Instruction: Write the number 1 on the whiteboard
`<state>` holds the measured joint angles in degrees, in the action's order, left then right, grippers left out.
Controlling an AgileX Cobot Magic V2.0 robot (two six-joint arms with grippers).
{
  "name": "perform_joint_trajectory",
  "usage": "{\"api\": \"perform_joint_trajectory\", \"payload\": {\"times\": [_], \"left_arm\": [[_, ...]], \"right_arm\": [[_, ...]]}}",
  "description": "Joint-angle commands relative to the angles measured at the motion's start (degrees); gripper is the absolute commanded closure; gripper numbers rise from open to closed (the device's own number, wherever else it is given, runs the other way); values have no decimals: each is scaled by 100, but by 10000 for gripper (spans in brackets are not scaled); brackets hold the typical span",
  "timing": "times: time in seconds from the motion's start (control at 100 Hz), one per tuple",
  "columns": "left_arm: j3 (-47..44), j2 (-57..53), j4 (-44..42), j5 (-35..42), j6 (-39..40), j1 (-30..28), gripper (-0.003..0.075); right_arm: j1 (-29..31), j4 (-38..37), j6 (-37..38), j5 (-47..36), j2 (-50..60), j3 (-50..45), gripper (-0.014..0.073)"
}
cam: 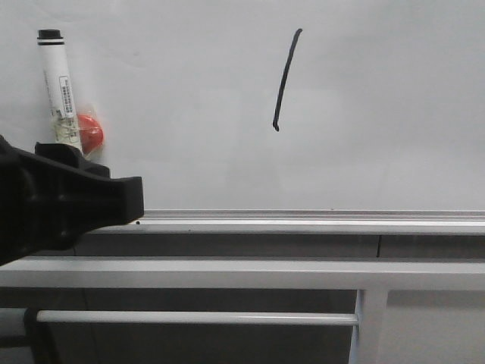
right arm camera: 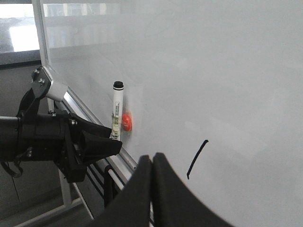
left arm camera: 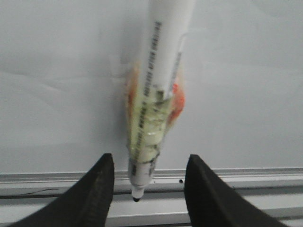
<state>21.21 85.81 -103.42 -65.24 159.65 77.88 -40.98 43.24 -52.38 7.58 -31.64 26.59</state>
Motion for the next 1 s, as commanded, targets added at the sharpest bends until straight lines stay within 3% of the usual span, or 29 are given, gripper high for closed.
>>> {"api": "perform_joint_trajectory", "payload": {"times": [0.0, 0.13, 0.4, 0.5, 0.6, 0.87, 0.99], "left_arm": [[113, -97, -235, -647, -171, 177, 398], [113, -144, -235, -647, -415, 387, 399], [91, -628, 694, -637, -953, 539, 421], [91, -917, 720, -639, -1521, 767, 535], [91, -1229, 895, -639, -1922, 1092, 739], [91, -1839, 1655, -639, -3162, 2199, 741], [91, -1865, 1707, -639, -3224, 2637, 741]], "right_arm": [[22, 24, -47, -366, -7, 145, 657], [22, 24, -47, -366, -7, 145, 657], [22, 24, -47, -366, -7, 145, 657], [22, 24, -47, -366, -7, 145, 657], [22, 24, -47, -356, -7, 145, 657], [22, 21, -47, -404, 435, 86, 657], [22, 21, -47, -549, 1159, -144, 657]]}}
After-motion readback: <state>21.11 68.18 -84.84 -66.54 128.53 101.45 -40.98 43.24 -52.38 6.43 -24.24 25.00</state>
